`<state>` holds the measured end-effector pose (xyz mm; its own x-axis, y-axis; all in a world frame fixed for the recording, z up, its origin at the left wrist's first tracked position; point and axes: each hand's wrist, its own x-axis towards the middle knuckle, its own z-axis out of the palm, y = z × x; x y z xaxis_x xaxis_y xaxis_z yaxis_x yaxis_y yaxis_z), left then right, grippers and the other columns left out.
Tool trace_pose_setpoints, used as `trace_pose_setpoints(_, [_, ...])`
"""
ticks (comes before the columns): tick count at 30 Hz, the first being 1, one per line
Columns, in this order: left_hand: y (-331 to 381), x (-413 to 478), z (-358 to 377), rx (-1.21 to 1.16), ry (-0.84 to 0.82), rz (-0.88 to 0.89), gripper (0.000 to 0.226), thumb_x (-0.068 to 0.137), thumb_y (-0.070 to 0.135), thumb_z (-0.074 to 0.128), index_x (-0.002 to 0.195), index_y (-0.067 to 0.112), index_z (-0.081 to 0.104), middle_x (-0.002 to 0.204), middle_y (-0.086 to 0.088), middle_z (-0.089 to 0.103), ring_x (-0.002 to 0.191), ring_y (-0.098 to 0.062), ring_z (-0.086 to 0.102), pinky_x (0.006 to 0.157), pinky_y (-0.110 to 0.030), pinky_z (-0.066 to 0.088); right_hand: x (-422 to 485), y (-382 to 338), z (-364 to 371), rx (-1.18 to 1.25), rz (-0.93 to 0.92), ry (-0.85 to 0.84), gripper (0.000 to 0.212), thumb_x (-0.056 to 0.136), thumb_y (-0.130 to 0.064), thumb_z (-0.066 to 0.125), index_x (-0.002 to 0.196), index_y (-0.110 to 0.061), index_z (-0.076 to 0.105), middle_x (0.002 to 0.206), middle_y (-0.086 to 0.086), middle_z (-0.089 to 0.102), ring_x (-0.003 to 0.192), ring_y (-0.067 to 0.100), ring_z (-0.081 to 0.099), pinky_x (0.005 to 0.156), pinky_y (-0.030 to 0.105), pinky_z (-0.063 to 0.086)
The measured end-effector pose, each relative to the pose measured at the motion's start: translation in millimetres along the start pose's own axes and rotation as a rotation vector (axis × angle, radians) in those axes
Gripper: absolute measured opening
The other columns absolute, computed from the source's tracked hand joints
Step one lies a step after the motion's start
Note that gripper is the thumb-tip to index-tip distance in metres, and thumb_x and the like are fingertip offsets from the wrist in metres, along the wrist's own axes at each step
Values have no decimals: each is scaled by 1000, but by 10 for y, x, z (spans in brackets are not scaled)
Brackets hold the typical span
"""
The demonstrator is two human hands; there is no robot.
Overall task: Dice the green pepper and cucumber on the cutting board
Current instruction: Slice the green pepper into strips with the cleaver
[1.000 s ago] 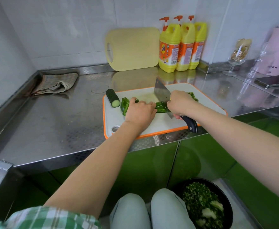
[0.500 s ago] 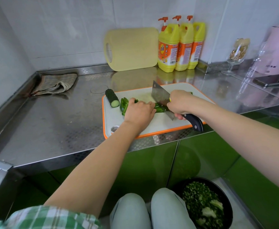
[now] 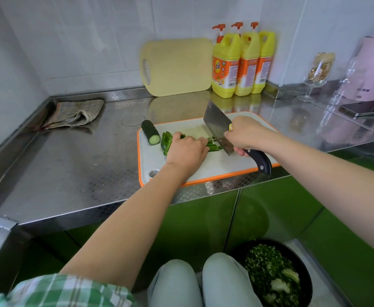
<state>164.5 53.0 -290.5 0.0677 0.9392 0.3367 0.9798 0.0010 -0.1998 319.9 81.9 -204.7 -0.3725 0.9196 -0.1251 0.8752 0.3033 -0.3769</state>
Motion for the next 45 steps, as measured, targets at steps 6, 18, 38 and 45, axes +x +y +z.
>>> trace_pose_setpoints(6, [12, 3, 11, -7, 8, -15, 30, 102, 36, 29, 108, 21, 54, 95, -3, 69, 93, -26, 62, 92, -39, 31, -73, -125, 50, -155, 22, -79, 33, 90, 0, 52, 58, -1, 57, 45, 9, 56, 43, 22, 49, 47, 23, 41])
trace_pose_setpoints(18, [10, -15, 4, -29, 4, -35, 32, 102, 37, 29, 109, 22, 57, 100, -2, 68, 106, -23, 58, 97, -39, 28, 25, -59, 193, 108, 63, -2, 23, 92, -4, 51, 76, 7, 63, 67, 20, 65, 58, 29, 57, 60, 31, 50])
trace_pose_setpoints(38, [-5, -8, 28, -107, 45, -61, 37, 100, 41, 37, 111, 23, 68, 123, -11, 65, 141, -23, 34, 105, -37, 23, -99, -188, 61, -153, 6, -117, 16, 91, 2, 49, 82, 2, 63, 56, 12, 58, 46, 22, 51, 48, 22, 41])
trace_pose_setpoints(45, [4, -10, 7, -112, 47, -53, 37, 100, 40, 39, 113, 23, 69, 114, -8, 70, 136, -23, 41, 102, -37, 24, -15, -143, 190, 1, -17, -2, 30, 92, -2, 50, 63, -8, 44, 60, 7, 52, 47, 16, 49, 44, 21, 39])
